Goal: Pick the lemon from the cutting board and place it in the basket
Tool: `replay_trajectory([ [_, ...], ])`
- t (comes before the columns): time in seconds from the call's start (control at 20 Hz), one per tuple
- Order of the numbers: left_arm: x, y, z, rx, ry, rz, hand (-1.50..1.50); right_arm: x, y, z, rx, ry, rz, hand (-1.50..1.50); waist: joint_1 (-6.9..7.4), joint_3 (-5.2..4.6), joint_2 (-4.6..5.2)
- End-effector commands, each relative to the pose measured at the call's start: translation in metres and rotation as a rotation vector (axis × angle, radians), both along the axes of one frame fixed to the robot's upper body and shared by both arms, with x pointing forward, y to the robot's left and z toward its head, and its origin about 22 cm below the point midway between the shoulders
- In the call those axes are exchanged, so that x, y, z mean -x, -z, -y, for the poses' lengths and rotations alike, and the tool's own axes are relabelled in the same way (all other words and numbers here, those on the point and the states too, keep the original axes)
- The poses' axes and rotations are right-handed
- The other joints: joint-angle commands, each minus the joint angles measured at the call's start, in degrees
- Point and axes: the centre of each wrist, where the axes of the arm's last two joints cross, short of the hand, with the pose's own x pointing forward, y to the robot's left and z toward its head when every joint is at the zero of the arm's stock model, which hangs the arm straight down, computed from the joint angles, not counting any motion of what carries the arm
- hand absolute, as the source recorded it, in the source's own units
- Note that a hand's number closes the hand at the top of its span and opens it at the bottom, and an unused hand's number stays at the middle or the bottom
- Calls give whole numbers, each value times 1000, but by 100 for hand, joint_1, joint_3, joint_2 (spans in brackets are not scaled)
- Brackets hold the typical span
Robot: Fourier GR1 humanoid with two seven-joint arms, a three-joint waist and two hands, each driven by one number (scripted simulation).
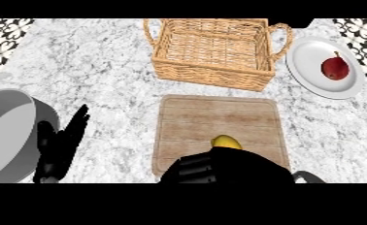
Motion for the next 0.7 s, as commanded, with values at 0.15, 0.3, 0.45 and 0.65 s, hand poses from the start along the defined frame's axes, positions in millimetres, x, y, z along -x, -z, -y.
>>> replay_trajectory([
  [0.15, 10, 21, -2, 5, -28, -95, 0, -20, -95, 27, 240, 172, 448, -150, -96, -75, 63],
  [0.3, 21, 22, -5, 22, -19, -136, 0, -27, -135, 49, 318, 173, 521, -150, -62, -66, 67],
  [0.45, 16, 19, -7, 6, -13, -119, 0, -40, -172, 50, 423, 159, 553, -150, 21, -76, 86],
  [0.65, 17, 23, -15, 4, -22, -122, 0, -41, -189, 56, 649, 55, 552, -150, -34, -78, 78],
])
